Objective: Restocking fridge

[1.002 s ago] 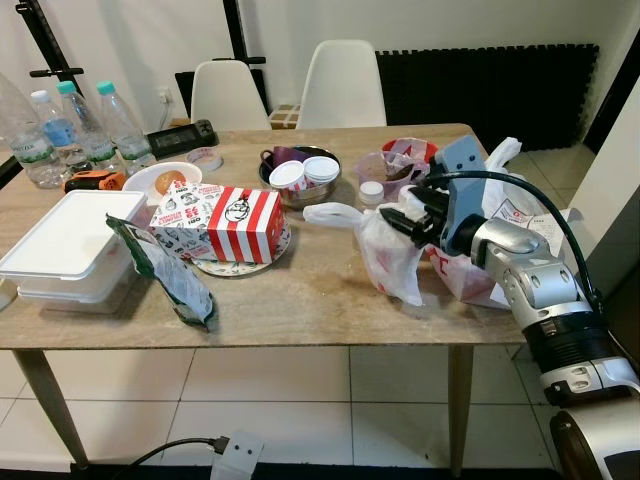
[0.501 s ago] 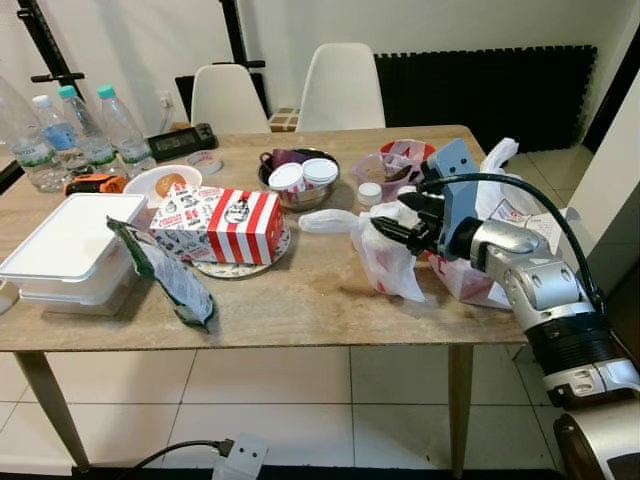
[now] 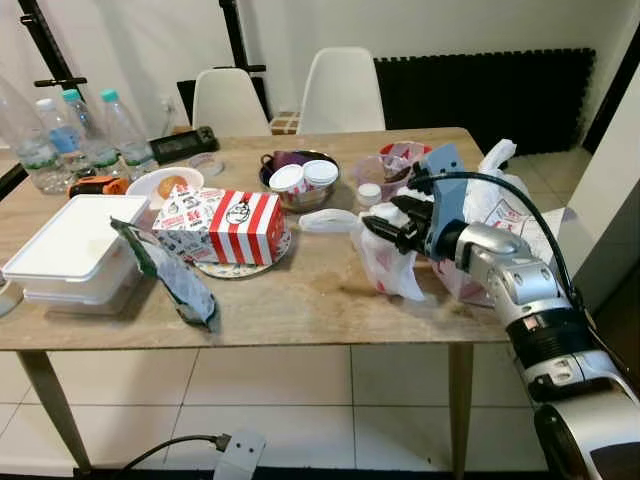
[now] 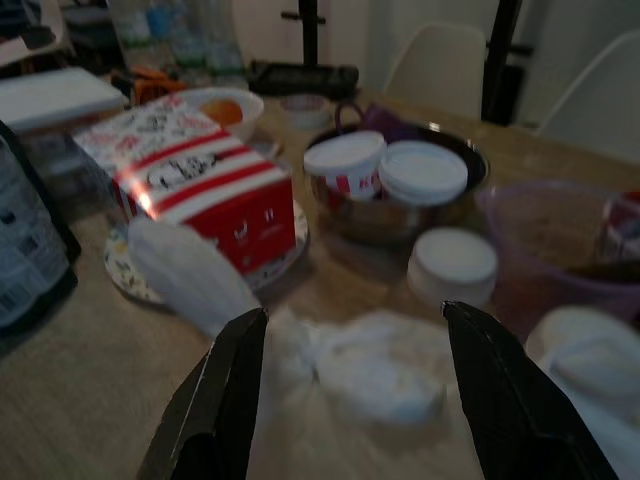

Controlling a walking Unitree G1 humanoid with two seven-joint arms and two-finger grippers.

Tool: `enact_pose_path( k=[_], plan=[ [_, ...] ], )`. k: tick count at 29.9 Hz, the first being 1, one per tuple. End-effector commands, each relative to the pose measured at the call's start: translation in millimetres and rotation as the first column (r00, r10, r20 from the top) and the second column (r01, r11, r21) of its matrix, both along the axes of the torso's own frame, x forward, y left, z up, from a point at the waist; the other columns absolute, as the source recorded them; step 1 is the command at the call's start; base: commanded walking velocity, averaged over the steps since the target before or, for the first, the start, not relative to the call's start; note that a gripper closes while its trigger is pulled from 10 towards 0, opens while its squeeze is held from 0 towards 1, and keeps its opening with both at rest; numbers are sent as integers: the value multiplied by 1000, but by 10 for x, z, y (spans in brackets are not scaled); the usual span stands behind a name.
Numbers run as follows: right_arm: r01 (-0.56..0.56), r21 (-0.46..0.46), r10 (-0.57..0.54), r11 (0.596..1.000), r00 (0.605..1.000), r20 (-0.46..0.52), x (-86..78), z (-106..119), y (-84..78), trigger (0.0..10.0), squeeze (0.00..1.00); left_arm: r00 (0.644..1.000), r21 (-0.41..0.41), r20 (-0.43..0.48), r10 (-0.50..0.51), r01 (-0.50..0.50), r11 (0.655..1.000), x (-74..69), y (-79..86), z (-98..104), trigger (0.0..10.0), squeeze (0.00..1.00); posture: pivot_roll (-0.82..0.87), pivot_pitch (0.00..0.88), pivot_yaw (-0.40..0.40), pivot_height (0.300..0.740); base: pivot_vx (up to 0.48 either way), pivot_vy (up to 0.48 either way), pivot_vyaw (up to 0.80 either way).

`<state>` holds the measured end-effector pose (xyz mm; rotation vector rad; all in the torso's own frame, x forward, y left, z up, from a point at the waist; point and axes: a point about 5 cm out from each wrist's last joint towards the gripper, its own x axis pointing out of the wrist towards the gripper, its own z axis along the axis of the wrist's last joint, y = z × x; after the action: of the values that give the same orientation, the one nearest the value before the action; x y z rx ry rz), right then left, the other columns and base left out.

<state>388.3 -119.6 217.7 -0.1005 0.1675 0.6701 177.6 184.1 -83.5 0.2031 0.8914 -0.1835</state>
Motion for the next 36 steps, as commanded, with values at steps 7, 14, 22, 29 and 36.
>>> enact_pose_path(
  k=[7, 14, 22, 29, 36],
  plan=[
    [21, -46, -20, 999, 1000, 24, 75, -52, 69, 10000, 0, 1000, 0, 9, -4, 4, 1000, -8, 4, 2, 10000, 0, -56, 40, 32, 726, 0, 0, 0],
    [10, -59, -10, 998, 1000, 3, 68, -91, 64, 10000, 0, 1000, -1, 12, -1, 1, 1000, -2, 11, 6, 10000, 0, -56, 41, 33, 726, 0, 0, 0],
    [-15, -100, 12, 995, 1000, -27, 68, -68, -15, 10000, 0, 1000, -3, 17, -5, 5, 1000, 21, 13, 17, 10000, 0, -60, 40, 38, 726, 0, 0, 0],
    [-16, -103, 11, 995, 999, -43, 71, -71, -56, 7686, 0, 1000, -5, 22, -9, 9, 1000, 34, 6, 24, 10000, 0, -61, 40, 40, 726, 0, 0, 0],
    [-22, -108, 16, 994, 998, -53, 69, -85, -60, 3882, 0, 1000, -6, 25, -11, 11, 1000, 46, 0, 29, 10000, 0, -59, 42, 40, 726, 0, 0, 0]
  ],
)
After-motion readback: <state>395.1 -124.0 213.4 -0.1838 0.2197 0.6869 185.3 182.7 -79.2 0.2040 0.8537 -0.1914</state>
